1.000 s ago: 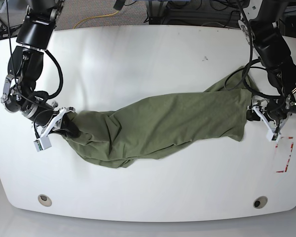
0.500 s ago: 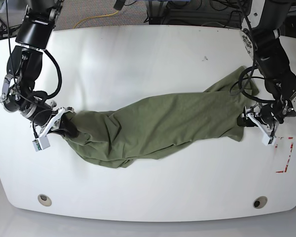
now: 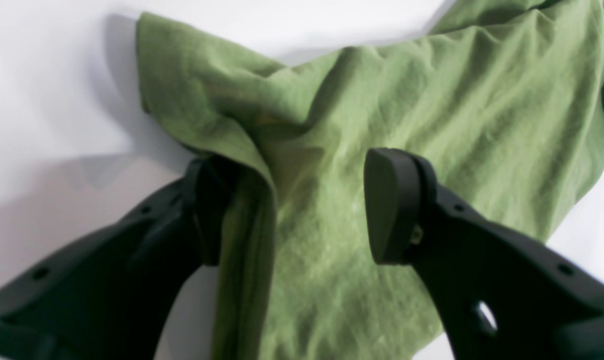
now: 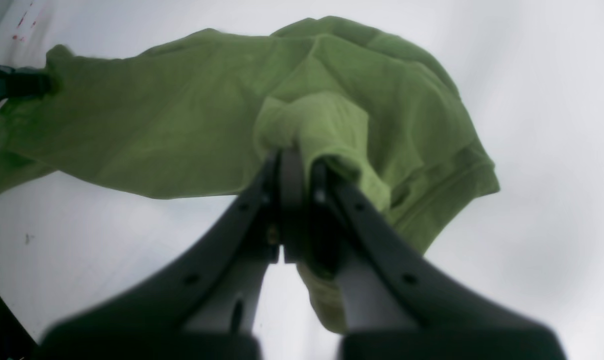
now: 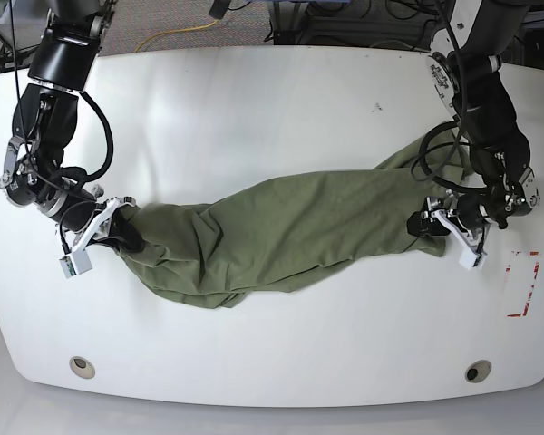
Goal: Fold the T-shirt properly
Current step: 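Move the left gripper to the shirt's free end and grasp it, then lift the shirt with both grippers and lay it flat, stretched between them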
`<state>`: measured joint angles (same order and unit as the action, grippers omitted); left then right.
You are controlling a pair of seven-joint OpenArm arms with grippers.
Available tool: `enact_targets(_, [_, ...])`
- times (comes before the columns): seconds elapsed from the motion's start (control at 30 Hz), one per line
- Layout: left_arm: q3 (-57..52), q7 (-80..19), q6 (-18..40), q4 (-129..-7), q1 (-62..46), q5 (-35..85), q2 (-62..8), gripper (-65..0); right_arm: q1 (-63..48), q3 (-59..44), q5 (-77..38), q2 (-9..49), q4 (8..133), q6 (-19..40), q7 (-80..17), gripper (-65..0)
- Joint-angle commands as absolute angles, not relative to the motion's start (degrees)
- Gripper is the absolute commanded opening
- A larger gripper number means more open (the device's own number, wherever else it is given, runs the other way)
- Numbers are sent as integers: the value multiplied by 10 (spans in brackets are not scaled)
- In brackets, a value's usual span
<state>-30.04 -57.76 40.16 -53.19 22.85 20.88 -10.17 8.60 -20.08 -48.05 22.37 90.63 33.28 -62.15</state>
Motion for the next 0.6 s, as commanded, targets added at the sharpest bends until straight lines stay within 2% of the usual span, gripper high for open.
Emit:
enact_targets(0.0, [-300, -613, 400, -531, 228, 182, -102, -283, 99, -205, -493, 233, 916, 336, -608, -650])
enact_targets(0.07, [-300, -612, 400, -531, 226, 182, -102, -369, 99, -205, -493, 232, 916, 336, -608, -650])
enact_targets(0.17, [-300, -610, 400, -532, 225, 182, -102, -626, 99, -205, -493, 231, 916, 336, -608, -650])
enact_targets(0.2, [-300, -610, 400, -535, 225, 182, -102, -643, 99, -205, -493, 231, 916, 336, -608, -650])
enact_targets(0.33, [-302, -610, 400, -558, 225, 185, -102, -628, 98, -205, -493, 230, 916, 335, -608, -650])
enact_targets(0.57, [-301, -614, 400, -701, 211, 184, -98, -632, 99, -206, -492, 230, 909, 332, -607, -650])
